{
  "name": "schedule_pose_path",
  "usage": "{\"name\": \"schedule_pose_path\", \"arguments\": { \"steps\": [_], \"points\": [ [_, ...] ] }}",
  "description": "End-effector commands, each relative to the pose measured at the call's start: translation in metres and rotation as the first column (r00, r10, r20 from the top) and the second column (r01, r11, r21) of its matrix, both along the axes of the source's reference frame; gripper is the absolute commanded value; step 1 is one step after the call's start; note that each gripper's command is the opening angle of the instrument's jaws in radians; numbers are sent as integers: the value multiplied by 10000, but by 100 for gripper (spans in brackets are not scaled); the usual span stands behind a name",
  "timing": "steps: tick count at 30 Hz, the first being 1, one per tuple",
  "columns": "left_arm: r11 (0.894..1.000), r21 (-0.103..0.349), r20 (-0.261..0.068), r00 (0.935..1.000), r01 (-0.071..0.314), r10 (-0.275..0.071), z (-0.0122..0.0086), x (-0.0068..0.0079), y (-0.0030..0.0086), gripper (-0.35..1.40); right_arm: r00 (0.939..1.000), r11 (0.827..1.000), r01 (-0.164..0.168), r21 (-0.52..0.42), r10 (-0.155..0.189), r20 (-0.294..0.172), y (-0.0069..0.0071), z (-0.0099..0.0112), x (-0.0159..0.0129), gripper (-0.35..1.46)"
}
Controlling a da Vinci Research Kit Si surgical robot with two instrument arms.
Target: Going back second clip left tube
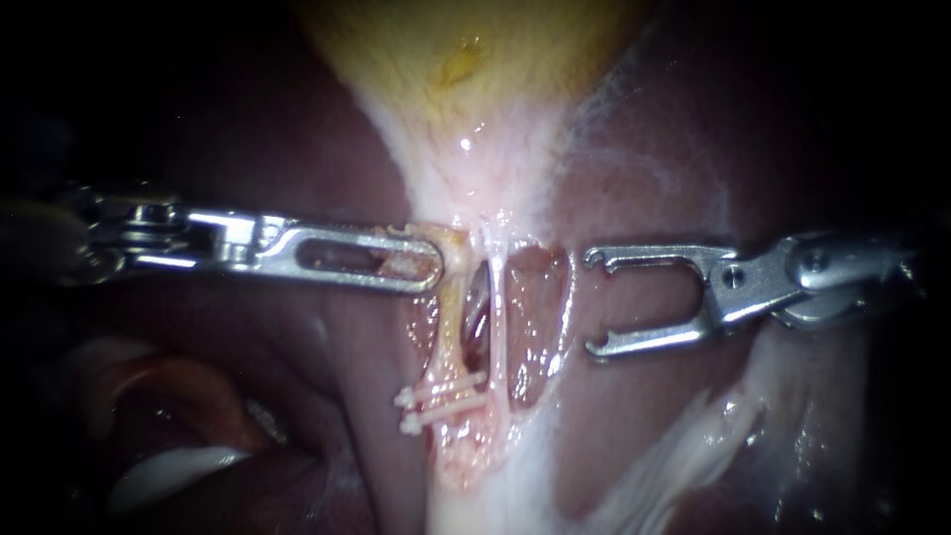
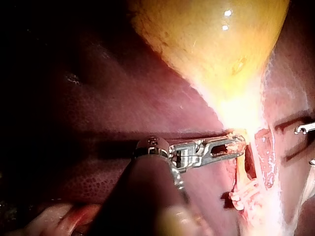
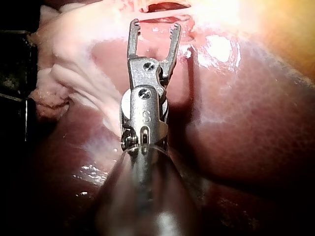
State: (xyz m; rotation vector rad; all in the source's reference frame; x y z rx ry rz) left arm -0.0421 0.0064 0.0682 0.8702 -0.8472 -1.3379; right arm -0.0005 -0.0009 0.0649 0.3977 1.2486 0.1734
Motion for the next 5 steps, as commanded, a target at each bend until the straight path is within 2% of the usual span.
{"name": "schedule_pose_path", "arguments": {
  "steps": [1, 5],
  "points": [
    [10000, 8, 6, 10000, -4, 4, 0, 1, 0, -35, 10000, 10000, 6, 6, -6, -11, 0, 0, 0, 50],
    [10000, 9, 5, 10000, -3, 3, 0, 1, 0, -35, 10000, 10000, 7, 7, -7, -11, 0, 0, 0, 50]
  ]
}}
